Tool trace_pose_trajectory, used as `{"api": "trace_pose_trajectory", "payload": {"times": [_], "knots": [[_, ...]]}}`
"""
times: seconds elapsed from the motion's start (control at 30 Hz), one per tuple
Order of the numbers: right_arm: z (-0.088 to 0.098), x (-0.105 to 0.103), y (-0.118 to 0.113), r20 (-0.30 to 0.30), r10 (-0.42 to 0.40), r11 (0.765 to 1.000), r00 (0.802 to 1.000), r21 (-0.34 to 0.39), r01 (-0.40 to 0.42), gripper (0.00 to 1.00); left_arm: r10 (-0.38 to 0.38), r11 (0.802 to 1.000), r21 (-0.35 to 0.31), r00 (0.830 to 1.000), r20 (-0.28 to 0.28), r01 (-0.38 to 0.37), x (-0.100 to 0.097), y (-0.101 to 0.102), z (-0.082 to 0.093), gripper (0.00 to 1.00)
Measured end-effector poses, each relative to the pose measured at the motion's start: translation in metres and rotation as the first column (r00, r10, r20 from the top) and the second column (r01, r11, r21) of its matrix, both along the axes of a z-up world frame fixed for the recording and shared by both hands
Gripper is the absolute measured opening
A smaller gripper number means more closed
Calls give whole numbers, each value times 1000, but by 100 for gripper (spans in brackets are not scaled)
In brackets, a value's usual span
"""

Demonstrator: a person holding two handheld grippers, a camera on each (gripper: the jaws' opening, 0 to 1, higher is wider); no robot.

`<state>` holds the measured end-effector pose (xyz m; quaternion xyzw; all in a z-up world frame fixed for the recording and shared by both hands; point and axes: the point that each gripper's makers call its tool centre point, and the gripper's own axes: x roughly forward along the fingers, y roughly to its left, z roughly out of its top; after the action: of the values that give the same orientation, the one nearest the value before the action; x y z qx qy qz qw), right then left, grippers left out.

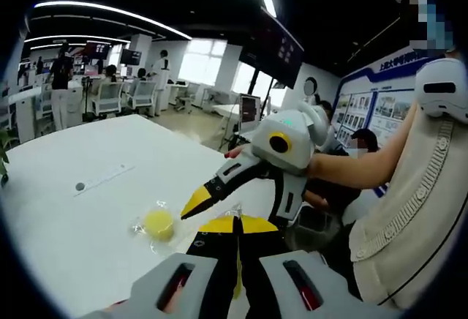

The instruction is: Compare the silicone blocks by pressing each to a similar depth, holding the contact briefly, and releasing to observe deformation and rebound differences across the visible hardness samples.

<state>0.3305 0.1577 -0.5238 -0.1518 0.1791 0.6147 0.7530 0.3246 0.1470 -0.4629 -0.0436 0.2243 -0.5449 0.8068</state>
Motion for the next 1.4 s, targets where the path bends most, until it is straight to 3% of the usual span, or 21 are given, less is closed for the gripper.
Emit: {"api": "trace_pose_trajectory", "payload": {"times": [0.17, 0.43, 0.53, 0.83, 1.0, 1.13, 1.4], "knots": [[12, 5, -6, 0, -80, 994, 997, 76, 80, 64, 27, 1000, -15, 999, -17, -27, 3, 4, -2, 0], [29, 4, -25, -28, -194, 961, 981, 194, 195, 68, 97, 993, -64, 994, -52, -100, 12, 16, -9, 0], [27, -1, -32, -49, -217, 955, 975, 194, 222, 72, 115, 990, -69, 991, -60, -120, 14, 20, -12, 0], [24, -16, -57, -67, -304, 928, 950, 207, 311, 72, 183, 979, -68, 978, -97, -190, 26, 34, -27, 0], [22, -27, -78, -100, -369, 895, 924, 229, 382, 70, 205, 975, -69, 972, -116, -213, 32, 38, -37, 0], [10, -37, -92, -118, -409, 883, 905, 201, 425, 71, 226, 970, -63, 966, -125, -236, 41, 42, -48, 0], [-2, -52, -120, -173, -519, 816, 837, 190, 546, 71, 261, 962, -40, 952, -159, -270, 65, 52, -77, 0]]}}
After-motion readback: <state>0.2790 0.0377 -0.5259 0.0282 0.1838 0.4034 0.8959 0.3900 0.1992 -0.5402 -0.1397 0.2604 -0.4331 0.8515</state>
